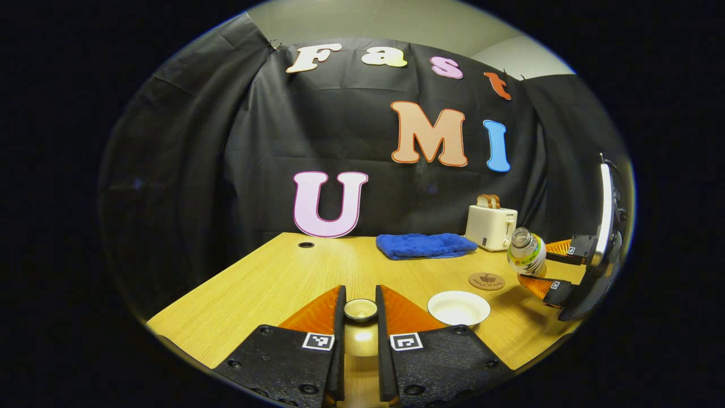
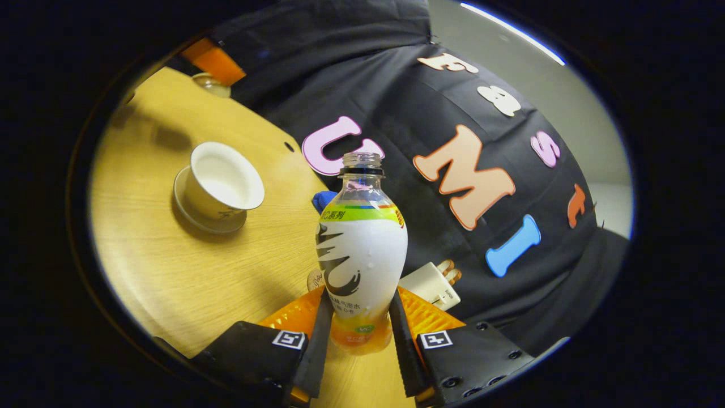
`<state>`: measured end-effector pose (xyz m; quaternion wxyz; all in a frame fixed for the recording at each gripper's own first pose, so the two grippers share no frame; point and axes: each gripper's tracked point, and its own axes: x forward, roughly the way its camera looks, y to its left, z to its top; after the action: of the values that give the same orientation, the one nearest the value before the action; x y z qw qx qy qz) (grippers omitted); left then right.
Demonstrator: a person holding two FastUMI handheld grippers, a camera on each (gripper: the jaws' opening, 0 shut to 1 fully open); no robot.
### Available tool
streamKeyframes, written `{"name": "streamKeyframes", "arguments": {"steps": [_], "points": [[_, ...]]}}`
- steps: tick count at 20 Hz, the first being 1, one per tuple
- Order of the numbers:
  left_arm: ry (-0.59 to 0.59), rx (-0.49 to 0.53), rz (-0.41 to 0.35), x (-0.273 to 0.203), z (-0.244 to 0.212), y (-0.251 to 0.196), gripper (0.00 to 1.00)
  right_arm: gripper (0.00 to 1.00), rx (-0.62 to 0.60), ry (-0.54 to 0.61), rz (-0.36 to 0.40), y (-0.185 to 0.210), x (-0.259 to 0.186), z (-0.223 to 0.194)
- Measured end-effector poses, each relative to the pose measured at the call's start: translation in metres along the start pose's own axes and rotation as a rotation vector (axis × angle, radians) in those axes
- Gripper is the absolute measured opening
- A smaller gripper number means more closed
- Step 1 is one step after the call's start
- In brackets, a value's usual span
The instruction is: Open the teacup lid with one hand, grasp the water bottle and pour water into the teacup with the other hand; after pouring, place the water bottle on the coaster and then close the teacup lid.
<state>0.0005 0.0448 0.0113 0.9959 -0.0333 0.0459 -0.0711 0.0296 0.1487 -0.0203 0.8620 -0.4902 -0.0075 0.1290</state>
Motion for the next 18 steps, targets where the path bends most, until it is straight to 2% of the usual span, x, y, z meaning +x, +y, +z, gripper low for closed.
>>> {"name": "streamKeyframes", "arguments": {"steps": [5,10,18], "points": [[0.004,-0.004,0.001,0.0,-0.006,0.006,0.21,0.58,-0.194,-0.026,0.029,0.016,0.002,0.012],[0.005,-0.007,-0.001,0.001,-0.009,0.009,0.21,0.58,-0.341,-0.009,0.065,0.03,0.007,0.004],[-0.003,-0.013,-0.008,0.0,-0.01,0.01,0.21,0.58,-0.571,-0.035,0.052,0.032,0.005,0.012]]}}
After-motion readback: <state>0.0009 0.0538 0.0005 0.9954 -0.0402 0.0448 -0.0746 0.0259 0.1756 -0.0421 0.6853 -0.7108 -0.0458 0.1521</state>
